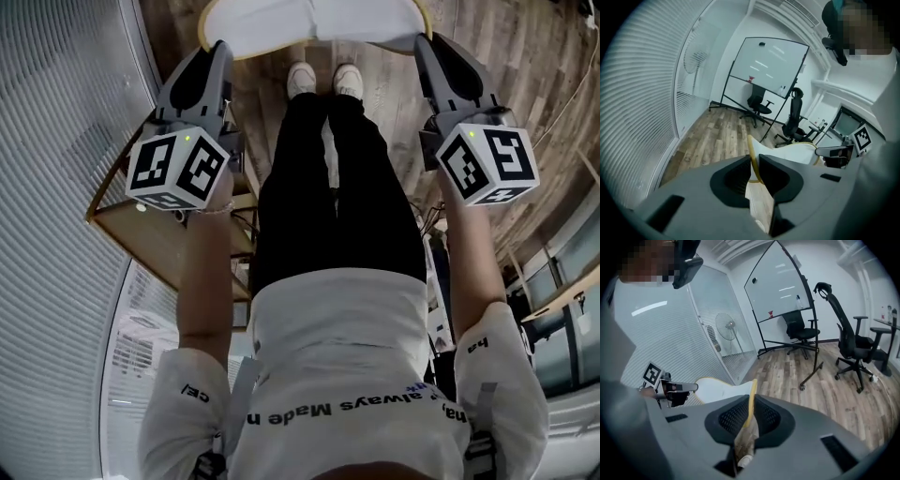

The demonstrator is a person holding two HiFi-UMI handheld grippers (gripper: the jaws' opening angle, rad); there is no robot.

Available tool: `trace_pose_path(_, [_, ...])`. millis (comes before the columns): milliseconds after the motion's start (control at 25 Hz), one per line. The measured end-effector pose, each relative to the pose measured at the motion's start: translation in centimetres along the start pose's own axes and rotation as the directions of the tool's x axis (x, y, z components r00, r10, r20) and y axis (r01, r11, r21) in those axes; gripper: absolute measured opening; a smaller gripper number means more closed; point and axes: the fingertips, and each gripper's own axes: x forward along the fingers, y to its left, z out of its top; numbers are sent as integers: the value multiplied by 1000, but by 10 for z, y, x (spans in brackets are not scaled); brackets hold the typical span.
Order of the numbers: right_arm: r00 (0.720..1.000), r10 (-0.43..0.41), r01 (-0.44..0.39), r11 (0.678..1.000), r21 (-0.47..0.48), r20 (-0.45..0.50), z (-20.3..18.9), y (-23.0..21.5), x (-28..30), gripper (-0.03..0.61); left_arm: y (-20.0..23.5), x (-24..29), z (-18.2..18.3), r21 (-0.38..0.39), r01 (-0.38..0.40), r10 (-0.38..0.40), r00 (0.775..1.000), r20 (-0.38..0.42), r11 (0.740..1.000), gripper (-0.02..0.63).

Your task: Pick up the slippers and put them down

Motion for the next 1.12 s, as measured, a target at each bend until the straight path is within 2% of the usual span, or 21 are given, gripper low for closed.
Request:
trace_pose_path(320, [999,19,-20,1000,-15,-50,-96,-52,99,35,55,96,-93,16,20,-19,998,-59,1000,60])
trace_pose_path(600, [996,47,-49,998,-32,-74,-184,-98,194,37,106,194,-163,71,74,-71,996,-48,995,60])
trace_pose_path(680, [996,52,-57,996,-65,-73,-185,-108,210,37,111,216,-165,84,97,-94,995,-38,992,60])
trace_pose_path(760, [994,85,-89,994,-65,-69,-172,-121,220,37,108,230,-152,95,90,-87,995,-41,991,60])
trace_pose_path(880, [970,233,-231,972,45,-62,-168,-107,241,37,118,205,-125,132,-14,30,992,-120,991,60])
trace_pose_path(920, [969,243,-241,970,44,-51,-162,-108,244,37,118,205,-117,133,-12,26,994,-110,991,60])
trace_pose_path(960, [976,216,-216,976,4,-28,-148,-118,243,37,114,216,-108,128,24,-16,998,-64,991,60])
trace_pose_path(1040, [989,146,-143,985,-98,27,-119,-135,239,37,106,239,-93,127,107,-113,993,45,986,60])
trace_pose_path(1120, [990,137,-130,980,-149,33,-111,-131,237,37,108,238,-93,137,118,-129,989,71,983,60])
